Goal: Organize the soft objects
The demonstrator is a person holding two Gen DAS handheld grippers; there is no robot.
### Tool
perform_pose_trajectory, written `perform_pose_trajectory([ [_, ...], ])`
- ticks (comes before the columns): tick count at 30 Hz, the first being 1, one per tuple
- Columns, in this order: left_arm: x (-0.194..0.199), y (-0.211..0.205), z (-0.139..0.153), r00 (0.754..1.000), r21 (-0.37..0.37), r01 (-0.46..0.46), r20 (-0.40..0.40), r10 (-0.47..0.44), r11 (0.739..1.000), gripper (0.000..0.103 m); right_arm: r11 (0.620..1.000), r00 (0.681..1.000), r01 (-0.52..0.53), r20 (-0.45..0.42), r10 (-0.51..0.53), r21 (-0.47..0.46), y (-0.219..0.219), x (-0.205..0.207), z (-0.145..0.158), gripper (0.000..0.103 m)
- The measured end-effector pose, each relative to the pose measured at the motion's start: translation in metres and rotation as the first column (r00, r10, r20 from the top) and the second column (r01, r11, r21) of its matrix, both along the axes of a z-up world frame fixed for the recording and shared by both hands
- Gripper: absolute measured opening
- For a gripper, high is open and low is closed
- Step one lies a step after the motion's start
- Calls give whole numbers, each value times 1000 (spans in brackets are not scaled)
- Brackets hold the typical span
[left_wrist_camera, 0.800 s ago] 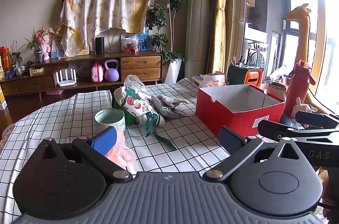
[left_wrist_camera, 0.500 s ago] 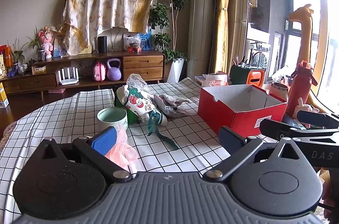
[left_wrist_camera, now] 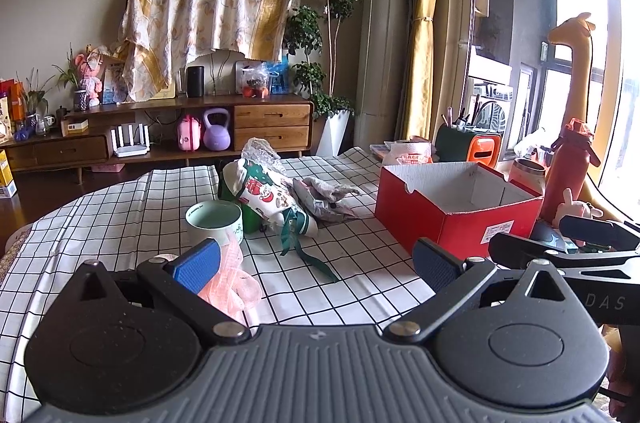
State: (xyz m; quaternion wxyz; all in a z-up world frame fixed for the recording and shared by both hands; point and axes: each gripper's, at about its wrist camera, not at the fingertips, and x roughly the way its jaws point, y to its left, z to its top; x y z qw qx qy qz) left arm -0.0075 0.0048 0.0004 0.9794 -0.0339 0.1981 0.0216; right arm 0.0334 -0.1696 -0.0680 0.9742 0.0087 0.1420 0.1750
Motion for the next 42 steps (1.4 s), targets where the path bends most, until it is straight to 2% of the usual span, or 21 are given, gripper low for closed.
perform_pose_trajectory([
  [42,0,12,2,1000,-21,-15,2,15,1000,103,1000,1000,-20,-5,20,-5,10,-1,1,103],
])
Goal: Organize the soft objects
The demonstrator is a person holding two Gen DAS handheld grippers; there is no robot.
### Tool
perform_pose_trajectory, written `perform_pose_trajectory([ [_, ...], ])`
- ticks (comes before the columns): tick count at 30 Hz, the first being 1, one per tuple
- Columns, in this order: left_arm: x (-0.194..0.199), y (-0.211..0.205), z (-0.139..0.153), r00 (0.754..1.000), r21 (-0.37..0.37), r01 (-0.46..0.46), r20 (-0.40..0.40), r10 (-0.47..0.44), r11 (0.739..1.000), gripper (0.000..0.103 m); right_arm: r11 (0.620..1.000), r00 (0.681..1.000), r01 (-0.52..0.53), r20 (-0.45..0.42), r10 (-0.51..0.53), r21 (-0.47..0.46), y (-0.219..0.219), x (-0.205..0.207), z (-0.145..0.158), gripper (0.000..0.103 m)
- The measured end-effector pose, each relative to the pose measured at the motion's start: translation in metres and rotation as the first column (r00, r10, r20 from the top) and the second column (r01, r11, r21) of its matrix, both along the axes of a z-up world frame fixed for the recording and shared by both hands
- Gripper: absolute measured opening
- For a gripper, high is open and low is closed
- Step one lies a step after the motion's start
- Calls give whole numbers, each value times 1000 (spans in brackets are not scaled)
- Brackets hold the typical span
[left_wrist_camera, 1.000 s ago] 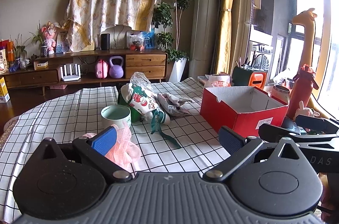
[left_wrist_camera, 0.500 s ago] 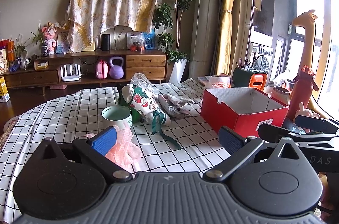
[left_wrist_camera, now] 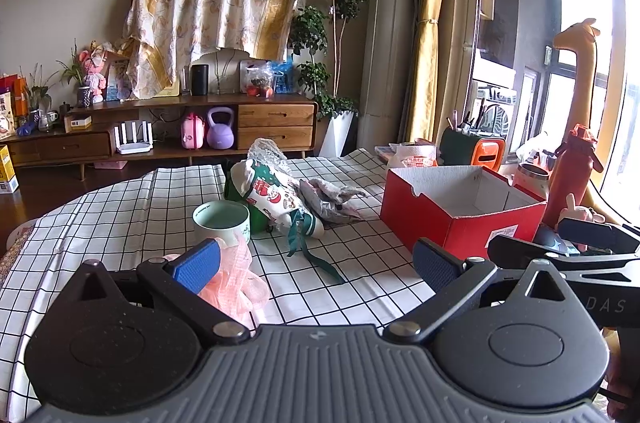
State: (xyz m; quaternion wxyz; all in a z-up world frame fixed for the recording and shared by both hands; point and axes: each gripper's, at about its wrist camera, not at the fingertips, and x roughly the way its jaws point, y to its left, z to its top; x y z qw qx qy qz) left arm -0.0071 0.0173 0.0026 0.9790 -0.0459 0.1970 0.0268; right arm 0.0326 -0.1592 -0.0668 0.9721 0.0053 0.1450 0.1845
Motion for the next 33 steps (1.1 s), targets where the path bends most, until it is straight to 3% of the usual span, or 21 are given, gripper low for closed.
perform_pose_trajectory([
  [7,9,10,-3,1000,-40,-7,5,7,999,103,999,1000,-29,-1,29,-21,5,11,3,103],
  [14,28,34,-15,995,-55,-90,-46,88,994,103,996,996,-84,-25,83,-9,6,38,2,103],
  [19,53,52,-31,980,-21,-160,-124,156,987,103,992,983,-125,-133,127,23,8,76,-8,103],
  [33,114,84,-80,938,24,-247,-243,245,969,103,988,966,-152,-219,140,-37,40,215,-10,101],
])
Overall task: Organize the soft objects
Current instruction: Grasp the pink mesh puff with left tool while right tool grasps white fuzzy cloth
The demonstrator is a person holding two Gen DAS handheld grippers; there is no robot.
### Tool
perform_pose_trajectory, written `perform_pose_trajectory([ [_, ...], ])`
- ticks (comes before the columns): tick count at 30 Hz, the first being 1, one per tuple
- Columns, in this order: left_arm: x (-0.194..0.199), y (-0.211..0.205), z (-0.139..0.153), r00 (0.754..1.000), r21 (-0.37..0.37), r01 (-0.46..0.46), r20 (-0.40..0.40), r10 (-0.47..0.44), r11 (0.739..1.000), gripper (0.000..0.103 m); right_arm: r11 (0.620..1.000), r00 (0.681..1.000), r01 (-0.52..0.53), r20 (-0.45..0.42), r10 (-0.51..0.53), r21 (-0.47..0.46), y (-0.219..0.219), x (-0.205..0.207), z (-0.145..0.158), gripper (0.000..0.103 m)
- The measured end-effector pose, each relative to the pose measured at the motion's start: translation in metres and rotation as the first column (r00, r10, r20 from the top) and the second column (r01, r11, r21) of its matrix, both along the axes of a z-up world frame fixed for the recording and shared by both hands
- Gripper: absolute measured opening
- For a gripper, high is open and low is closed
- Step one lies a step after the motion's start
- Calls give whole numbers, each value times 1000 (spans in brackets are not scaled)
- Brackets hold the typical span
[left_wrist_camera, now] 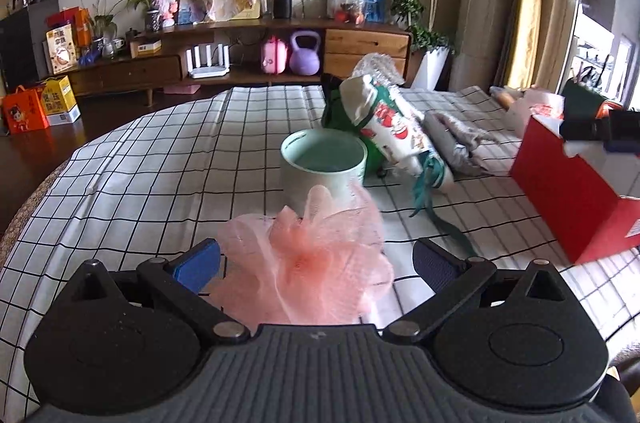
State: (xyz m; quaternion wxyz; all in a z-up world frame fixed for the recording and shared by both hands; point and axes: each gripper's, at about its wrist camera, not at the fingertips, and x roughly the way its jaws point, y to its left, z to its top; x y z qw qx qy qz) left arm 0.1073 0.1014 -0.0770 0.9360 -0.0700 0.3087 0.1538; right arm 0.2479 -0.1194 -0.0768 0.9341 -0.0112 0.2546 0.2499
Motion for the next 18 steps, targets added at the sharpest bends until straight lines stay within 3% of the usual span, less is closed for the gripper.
perform_pose_trajectory([
  [10,31,11,-32,997,15,-24,-69,25,1000,103,995,999,-28,-24,26,-98,47,89,-3,95],
  [18,44,16,-51,994,-9,-10,-109,9,1000,103,984,998,15,-56,-26,-178,77,155,-22,87],
])
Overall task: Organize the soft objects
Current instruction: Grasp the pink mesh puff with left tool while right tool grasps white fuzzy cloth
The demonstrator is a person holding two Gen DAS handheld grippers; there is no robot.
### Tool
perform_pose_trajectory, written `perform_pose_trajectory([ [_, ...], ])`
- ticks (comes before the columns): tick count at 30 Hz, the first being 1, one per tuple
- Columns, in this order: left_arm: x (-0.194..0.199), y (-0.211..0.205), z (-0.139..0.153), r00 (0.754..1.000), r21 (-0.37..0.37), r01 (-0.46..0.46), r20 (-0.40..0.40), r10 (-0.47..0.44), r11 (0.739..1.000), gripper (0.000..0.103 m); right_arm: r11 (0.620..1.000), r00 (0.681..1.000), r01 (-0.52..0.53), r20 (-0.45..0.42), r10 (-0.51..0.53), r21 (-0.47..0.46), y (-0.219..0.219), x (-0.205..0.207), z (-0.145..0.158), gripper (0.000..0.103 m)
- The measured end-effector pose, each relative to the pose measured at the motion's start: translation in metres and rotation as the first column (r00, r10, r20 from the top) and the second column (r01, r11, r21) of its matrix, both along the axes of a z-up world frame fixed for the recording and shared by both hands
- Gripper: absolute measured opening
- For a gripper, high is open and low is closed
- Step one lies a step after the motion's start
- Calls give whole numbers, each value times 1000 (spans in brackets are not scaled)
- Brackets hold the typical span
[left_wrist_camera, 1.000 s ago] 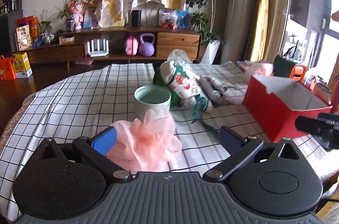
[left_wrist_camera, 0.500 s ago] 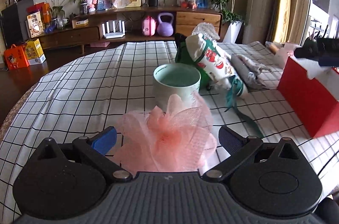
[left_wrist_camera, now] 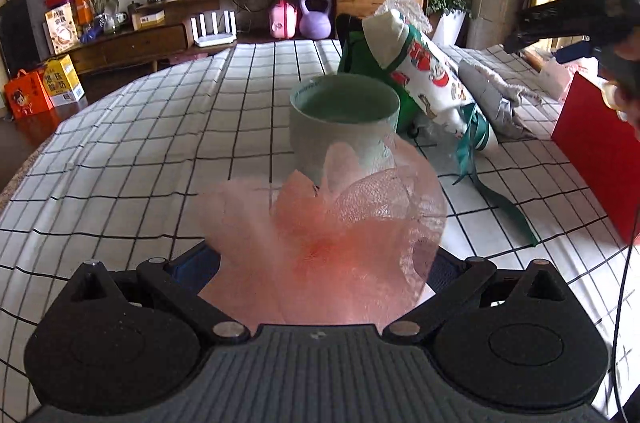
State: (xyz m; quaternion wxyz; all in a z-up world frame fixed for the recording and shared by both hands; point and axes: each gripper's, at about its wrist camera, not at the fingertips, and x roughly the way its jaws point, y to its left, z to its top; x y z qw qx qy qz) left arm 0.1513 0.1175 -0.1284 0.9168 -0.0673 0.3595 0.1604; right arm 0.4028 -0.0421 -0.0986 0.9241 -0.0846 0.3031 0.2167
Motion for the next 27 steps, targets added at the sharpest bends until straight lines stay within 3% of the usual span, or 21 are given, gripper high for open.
perform_pose_trajectory([
  [11,7,3,-16,1000,-15,0,-17,-1,1000,102,998,991,57,-122,-54,20,25,48,-36,75],
  [15,7,6,-19,1000,-28,1,-6,-1,1000,102,996,987,75,-146,-67,50,22,50,-44,66],
  [17,7,6,-19,1000,-32,4,1,-4,999,102,994,985,83,-155,-70,78,19,50,-46,57],
  [23,7,9,-17,1000,-61,3,18,-2,998,84,985,980,104,-185,-78,140,13,53,-46,38],
  [27,5,10,-13,999,-68,-3,35,6,998,67,983,980,103,-182,-75,153,12,52,-45,22],
])
